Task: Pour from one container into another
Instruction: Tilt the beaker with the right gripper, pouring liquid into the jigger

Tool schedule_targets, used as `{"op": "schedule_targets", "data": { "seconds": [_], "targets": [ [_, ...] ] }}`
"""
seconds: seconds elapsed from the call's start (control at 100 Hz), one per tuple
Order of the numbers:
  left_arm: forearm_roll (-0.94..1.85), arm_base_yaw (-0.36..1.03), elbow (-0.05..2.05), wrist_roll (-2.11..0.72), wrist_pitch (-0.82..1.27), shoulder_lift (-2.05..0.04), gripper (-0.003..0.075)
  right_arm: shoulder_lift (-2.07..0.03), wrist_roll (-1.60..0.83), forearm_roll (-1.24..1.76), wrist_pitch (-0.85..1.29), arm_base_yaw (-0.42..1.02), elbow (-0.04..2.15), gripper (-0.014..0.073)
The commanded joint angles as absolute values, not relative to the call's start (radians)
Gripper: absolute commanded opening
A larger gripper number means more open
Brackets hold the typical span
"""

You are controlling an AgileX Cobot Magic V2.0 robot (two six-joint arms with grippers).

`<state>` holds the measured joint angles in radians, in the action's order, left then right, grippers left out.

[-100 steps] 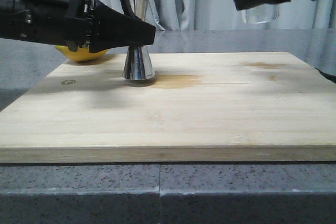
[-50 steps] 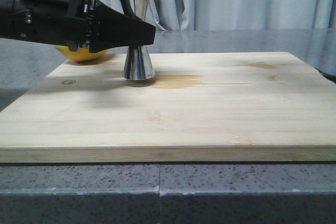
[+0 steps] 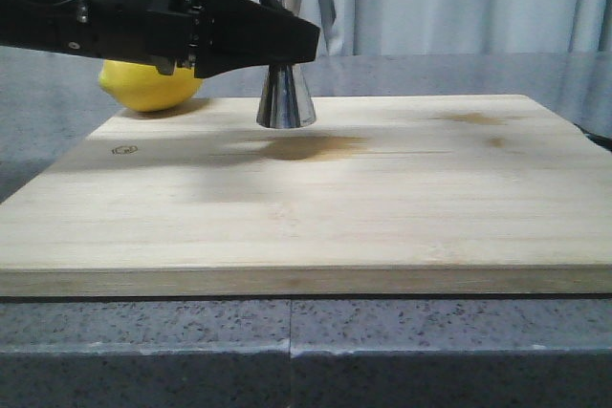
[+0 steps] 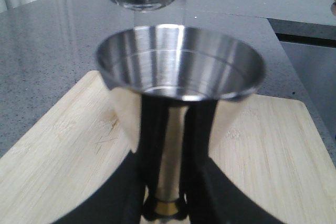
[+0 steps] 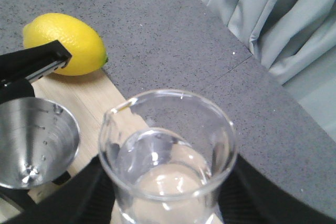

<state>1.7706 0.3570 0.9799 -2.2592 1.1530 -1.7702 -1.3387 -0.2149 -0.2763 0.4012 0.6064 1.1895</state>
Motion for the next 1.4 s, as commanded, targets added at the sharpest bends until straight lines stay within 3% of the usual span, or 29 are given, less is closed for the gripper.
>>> {"op": "schedule_targets", "data": {
  "seconds": [0.0, 0.57, 1.39],
  "targets": [
    [1.846, 0.367, 1.007, -2.26, 1.249, -1.735, 0.0114, -1.31, -0.266, -0.301, 0.343, 0.616, 1.23, 0.0284],
    [1.846, 0.367, 1.007, -2.26, 1.249, -1.735, 0.0114, -1.318, -0.455, -0.309, 0.354, 0.646, 1.23, 0.0284],
    [1.846, 0.367, 1.007, -2.26, 1.218, -1.735, 0.0114, -1.345, -0.456, -0.514, 0.341, 0.693, 1.23, 0.0279]
  ]
}}
